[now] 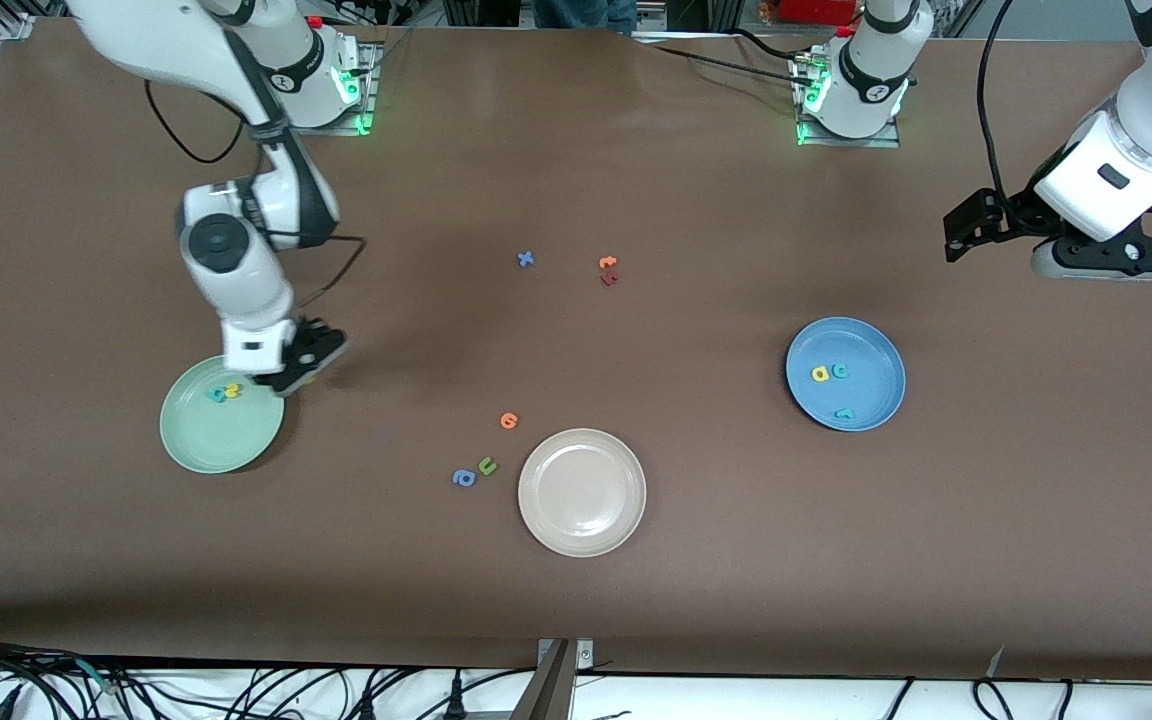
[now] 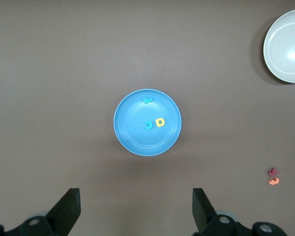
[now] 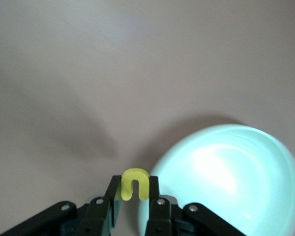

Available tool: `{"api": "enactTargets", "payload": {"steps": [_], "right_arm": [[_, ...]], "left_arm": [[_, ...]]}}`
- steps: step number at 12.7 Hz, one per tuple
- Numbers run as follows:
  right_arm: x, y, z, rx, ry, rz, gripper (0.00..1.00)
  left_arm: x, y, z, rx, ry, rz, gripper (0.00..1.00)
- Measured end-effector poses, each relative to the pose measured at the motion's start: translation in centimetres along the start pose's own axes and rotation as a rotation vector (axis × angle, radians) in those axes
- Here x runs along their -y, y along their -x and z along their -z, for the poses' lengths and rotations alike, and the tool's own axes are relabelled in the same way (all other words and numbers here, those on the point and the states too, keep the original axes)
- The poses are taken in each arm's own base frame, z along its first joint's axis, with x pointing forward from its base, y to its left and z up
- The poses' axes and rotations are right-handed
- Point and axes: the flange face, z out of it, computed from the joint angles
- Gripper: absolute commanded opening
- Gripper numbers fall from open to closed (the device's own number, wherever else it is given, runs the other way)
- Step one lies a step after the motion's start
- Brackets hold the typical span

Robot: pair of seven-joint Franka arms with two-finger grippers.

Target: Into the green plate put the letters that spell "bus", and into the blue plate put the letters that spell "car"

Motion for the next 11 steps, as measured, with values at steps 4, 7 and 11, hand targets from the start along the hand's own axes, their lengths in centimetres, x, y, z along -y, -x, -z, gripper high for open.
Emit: {"api": "enactTargets", "payload": {"steps": [4,7,11], "right_arm": [[-5.7,4.4,-0.1,0.023,0.013,-0.010,0.21],[-6.6,6.0,-1.9,0.041,-0.010,-0.041,0.62],[-6.6,5.6,-2.4,0.032,-0.022,-0.065,0.70]], "left_arm": [[0.0,0.0,0.0,0.000,0.000,0.000,1.00],[0.0,0.0,0.0,0.000,0.000,0.000,1.00],[0.0,0.0,0.0,0.000,0.000,0.000,1.00]]}}
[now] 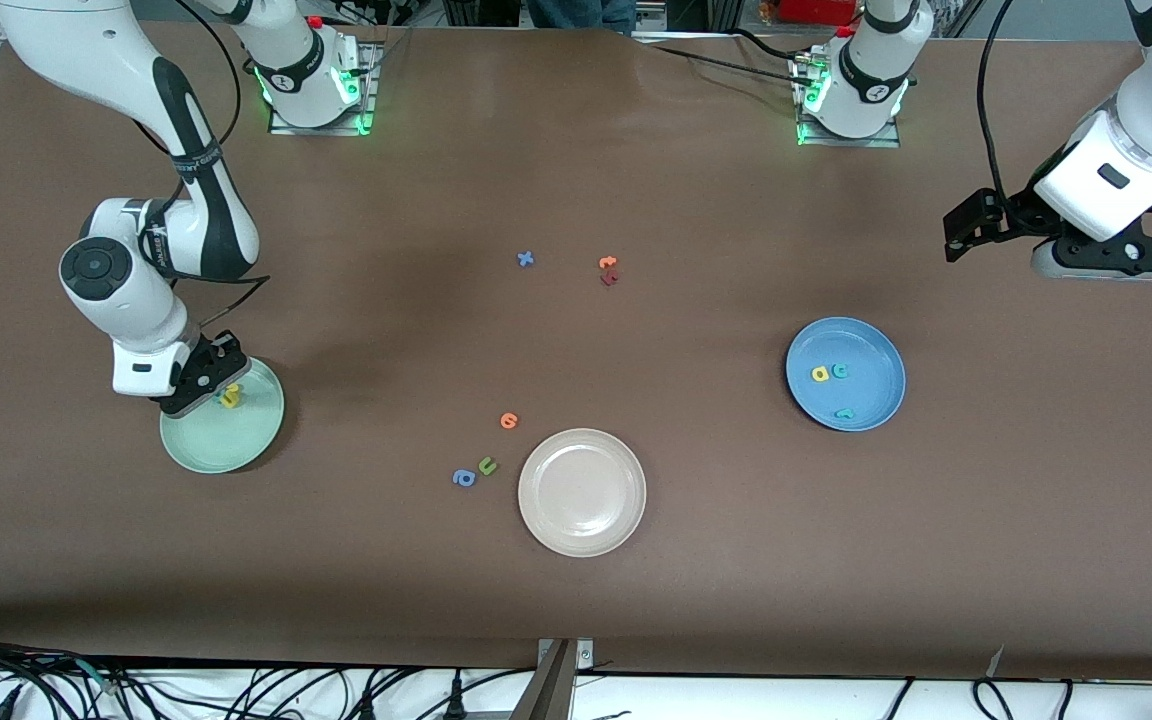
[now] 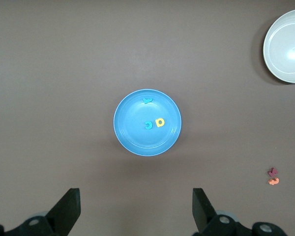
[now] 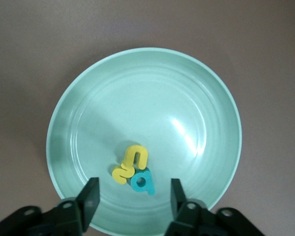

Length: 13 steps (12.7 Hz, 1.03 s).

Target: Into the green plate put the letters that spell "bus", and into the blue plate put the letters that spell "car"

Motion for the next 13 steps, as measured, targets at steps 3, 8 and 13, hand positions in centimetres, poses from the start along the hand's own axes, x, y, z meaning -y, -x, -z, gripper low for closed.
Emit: {"api": "enactTargets", "payload": {"steps": [3,8,13], "right_arm": [[-0.7,-0.5,1.3,-0.024,0.005,-0.020,0.71],[-3.3,-1.7,10.4,0.045,-0.200,-0.167,0.71],[-4.5,-3.6,25.0,0.170,-0.305,-0.353,1.00]], "left_arm": [[0.0,0.0,0.0,0.000,0.000,0.000,1.00],[0.0,0.0,0.0,0.000,0.000,0.000,1.00],[0.0,0.0,0.0,0.000,0.000,0.000,1.00]]}}
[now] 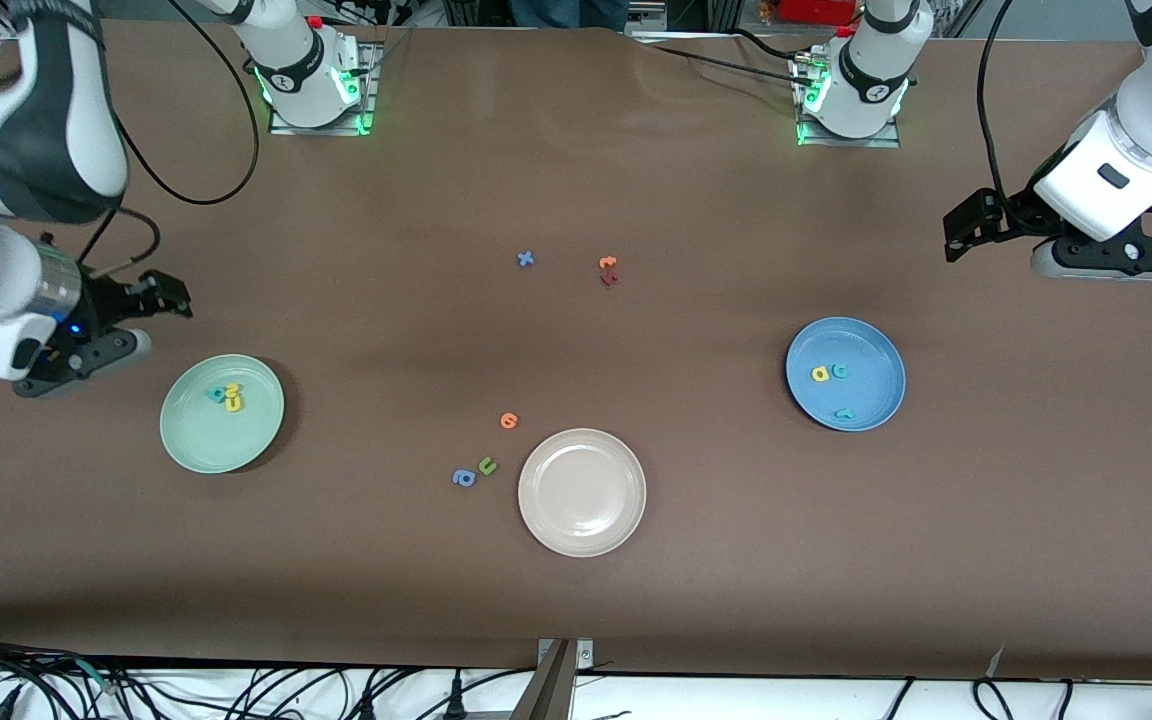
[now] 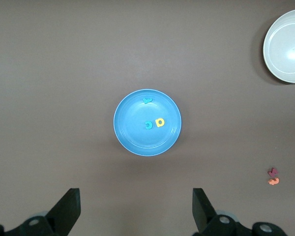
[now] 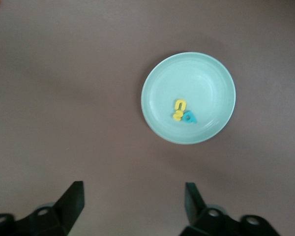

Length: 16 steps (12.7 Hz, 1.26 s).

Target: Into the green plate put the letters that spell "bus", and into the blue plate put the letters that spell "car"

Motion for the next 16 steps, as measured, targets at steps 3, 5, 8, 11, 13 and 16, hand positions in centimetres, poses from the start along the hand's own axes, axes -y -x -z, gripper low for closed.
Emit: {"api": "enactTargets", "payload": {"steps": [3,5,8,11,13,16], "right_arm": [[2.8,1.1,4.4,0.056,-0.025,-0.111,1.00],[5.4,1.3,6.1,0.062,-0.029,-0.196,1.00],[7.0,2.0,6.6,0.009,-0.023,-0.252,1.00],[5.5,3.9,7.6,-0.052,0.037,-0.278,1.00],[5.3,4.3,8.8,-0.099,0.067,-0.281,1.00],[5.4,4.1,8.9,-0.124,0.075,-0.277,1.00]], "left_arm": [[0.0,0.0,0.0,0.000,0.000,0.000,1.00],[0.0,0.0,0.0,0.000,0.000,0.000,1.00],[0.0,0.0,0.0,0.000,0.000,0.000,1.00],[0.0,0.0,0.0,0.000,0.000,0.000,1.00],[0.0,0.0,0.0,0.000,0.000,0.000,1.00],[0.0,0.0,0.0,0.000,0.000,0.000,1.00]]}}
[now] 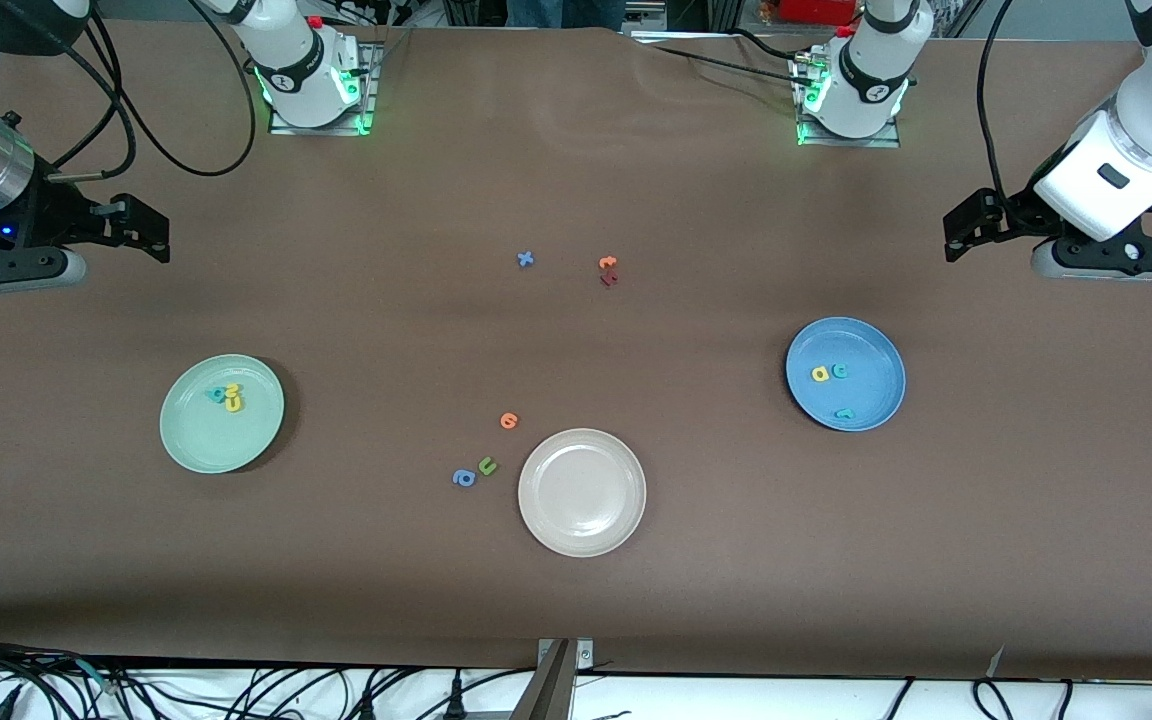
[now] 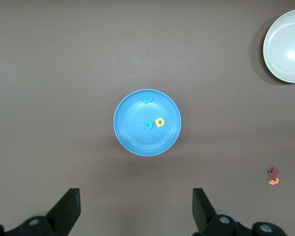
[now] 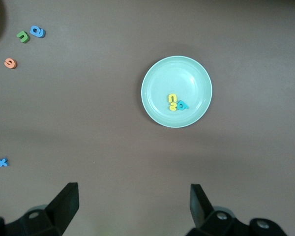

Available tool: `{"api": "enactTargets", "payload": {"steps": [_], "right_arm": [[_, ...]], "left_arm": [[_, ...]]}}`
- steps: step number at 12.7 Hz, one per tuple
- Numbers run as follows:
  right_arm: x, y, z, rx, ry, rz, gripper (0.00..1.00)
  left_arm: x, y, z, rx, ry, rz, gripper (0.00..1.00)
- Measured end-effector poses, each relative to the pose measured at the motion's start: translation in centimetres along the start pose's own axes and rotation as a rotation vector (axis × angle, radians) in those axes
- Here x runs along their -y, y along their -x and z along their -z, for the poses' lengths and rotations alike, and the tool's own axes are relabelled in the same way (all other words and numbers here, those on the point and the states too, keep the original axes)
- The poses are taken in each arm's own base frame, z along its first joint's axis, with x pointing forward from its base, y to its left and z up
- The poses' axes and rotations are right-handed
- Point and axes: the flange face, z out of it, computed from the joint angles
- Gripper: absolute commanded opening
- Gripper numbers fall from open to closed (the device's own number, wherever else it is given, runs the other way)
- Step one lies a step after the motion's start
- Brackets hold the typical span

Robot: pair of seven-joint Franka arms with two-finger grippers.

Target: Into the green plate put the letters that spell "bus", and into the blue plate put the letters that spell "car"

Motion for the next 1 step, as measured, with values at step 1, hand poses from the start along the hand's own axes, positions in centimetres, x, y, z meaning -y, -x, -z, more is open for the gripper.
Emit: {"api": "enactTargets", "payload": {"steps": [1], "right_arm": [[0.04,-0.05,-0.14,-0.001,0.000,0.001,1.00]], "left_arm": [[0.00,0.00,0.00,0.000,0.000,0.000,1.00]]}}
